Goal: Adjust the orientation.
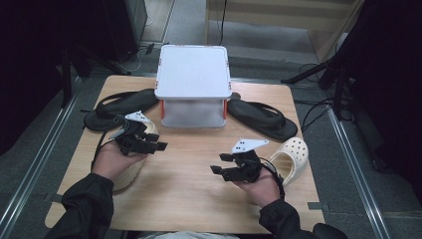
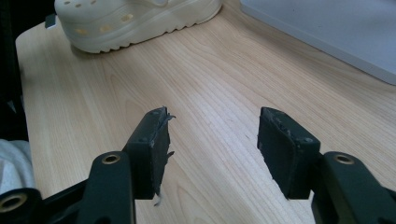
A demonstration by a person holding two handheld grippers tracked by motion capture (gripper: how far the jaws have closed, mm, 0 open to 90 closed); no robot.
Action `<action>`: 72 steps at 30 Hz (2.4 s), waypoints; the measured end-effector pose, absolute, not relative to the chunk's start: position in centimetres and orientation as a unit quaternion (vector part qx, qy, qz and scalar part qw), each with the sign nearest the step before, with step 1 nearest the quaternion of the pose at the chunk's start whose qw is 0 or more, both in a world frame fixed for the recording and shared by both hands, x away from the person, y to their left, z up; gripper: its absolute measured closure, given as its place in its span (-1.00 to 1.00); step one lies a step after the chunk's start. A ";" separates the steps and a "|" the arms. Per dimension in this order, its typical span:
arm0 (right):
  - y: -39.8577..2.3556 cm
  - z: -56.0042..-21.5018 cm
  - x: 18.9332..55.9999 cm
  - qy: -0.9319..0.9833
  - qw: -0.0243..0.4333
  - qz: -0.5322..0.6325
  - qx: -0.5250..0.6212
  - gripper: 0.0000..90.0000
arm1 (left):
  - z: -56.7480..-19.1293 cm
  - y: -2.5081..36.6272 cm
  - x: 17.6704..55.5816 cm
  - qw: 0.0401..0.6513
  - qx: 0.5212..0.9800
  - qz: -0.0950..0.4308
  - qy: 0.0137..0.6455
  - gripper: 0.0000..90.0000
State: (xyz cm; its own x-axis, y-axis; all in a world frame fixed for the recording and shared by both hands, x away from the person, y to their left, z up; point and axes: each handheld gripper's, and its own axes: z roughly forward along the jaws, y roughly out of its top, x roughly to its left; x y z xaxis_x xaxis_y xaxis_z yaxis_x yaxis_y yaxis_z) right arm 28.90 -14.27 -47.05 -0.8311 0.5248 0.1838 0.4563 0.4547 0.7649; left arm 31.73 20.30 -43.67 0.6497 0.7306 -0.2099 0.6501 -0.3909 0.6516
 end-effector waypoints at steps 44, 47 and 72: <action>-12.1 -47.4 29.9 0.870 0.008 0.432 0.239 -0.06 | -43.4 29.5 32.1 0.339 0.774 0.097 0.525 0.03; -11.9 -47.6 29.8 0.873 0.007 0.426 0.238 -0.06 | -44.0 30.1 32.4 0.329 0.772 0.105 0.534 0.03; -12.2 -47.6 29.9 0.870 0.018 0.427 0.244 -0.06 | -47.1 30.3 33.7 0.286 0.772 0.106 0.557 0.27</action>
State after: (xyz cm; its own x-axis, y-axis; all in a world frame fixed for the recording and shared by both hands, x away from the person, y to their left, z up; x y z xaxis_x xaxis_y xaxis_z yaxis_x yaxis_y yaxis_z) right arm 29.87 -12.21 -47.60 -0.8800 0.4405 0.1775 0.4097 0.5152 0.7528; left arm 33.65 30.31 -47.06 0.3569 0.9210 -0.1562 0.8000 -0.2150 0.5601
